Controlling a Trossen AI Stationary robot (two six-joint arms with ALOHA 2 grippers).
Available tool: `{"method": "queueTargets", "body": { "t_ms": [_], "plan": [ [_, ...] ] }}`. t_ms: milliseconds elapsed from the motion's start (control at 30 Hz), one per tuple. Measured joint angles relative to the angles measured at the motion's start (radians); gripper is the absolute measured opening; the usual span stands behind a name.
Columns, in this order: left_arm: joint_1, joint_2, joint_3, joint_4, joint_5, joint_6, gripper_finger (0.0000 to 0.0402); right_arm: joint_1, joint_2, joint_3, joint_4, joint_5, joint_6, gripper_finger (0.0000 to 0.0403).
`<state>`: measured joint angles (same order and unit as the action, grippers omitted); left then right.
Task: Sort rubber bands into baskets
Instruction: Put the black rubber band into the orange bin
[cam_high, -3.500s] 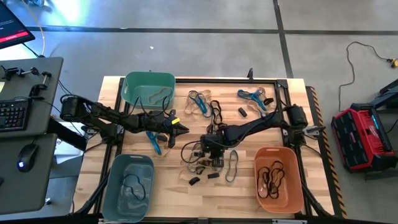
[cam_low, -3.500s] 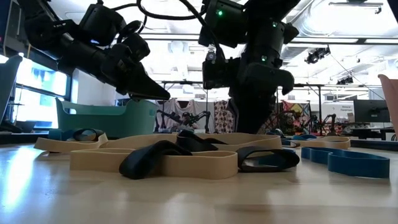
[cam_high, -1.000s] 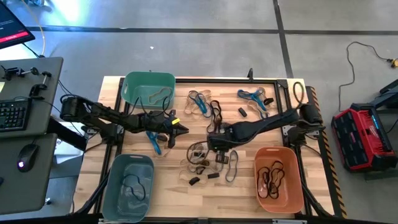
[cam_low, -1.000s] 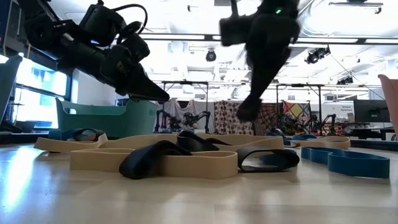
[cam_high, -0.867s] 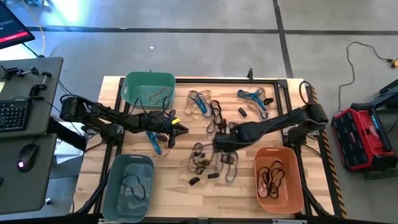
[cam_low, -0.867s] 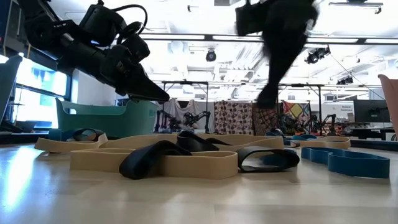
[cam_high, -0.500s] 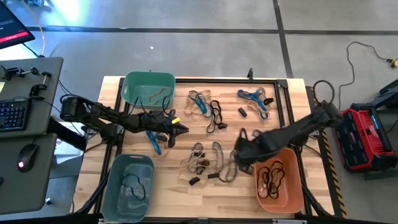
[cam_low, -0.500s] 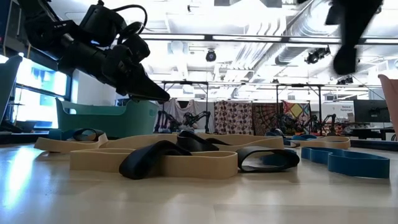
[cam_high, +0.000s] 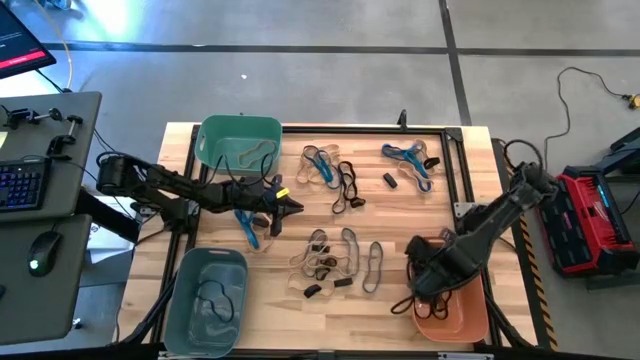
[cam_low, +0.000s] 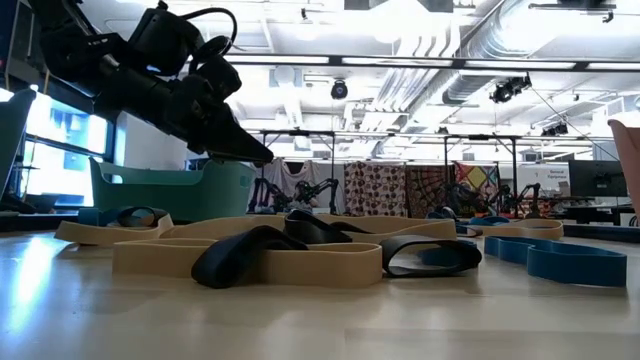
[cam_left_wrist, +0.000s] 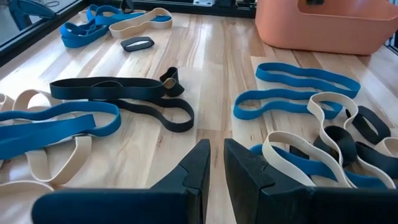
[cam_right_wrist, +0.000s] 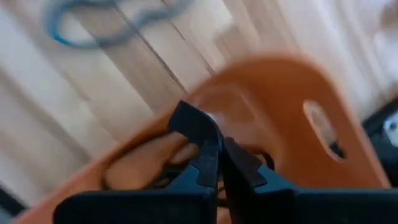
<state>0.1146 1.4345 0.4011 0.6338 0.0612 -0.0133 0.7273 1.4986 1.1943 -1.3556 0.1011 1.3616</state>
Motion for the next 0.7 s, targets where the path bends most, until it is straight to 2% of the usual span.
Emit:
{"method": "queueTargets", "body": {
  "t_ms": [200, 400, 533, 700],
  "plan": [
    [0.003, 0.0, 0.0, 0.0, -0.001, -0.007, 0.0037, -0.007, -0.001, -0.19, 0.196, -0.126, -0.009, 0.0],
    [0.008, 0.0, 0.0, 0.0, -0.002, 0.009, 0.0037, -0.007, -0.001, -0.3, 0.304, -0.155, -0.009, 0.0],
    [0.008, 0.0, 0.0, 0.0, -0.002, -0.005, 0.0037, -0.007, -0.001, -0.299, 0.289, -0.188, 0.0, 0.0007],
    [0.008, 0.0, 0.0, 0.0, -0.002, -0.008, 0.0037, -0.008, -0.002, -0.215, 0.175, -0.156, -0.008, 0.0054]
  ]
}}
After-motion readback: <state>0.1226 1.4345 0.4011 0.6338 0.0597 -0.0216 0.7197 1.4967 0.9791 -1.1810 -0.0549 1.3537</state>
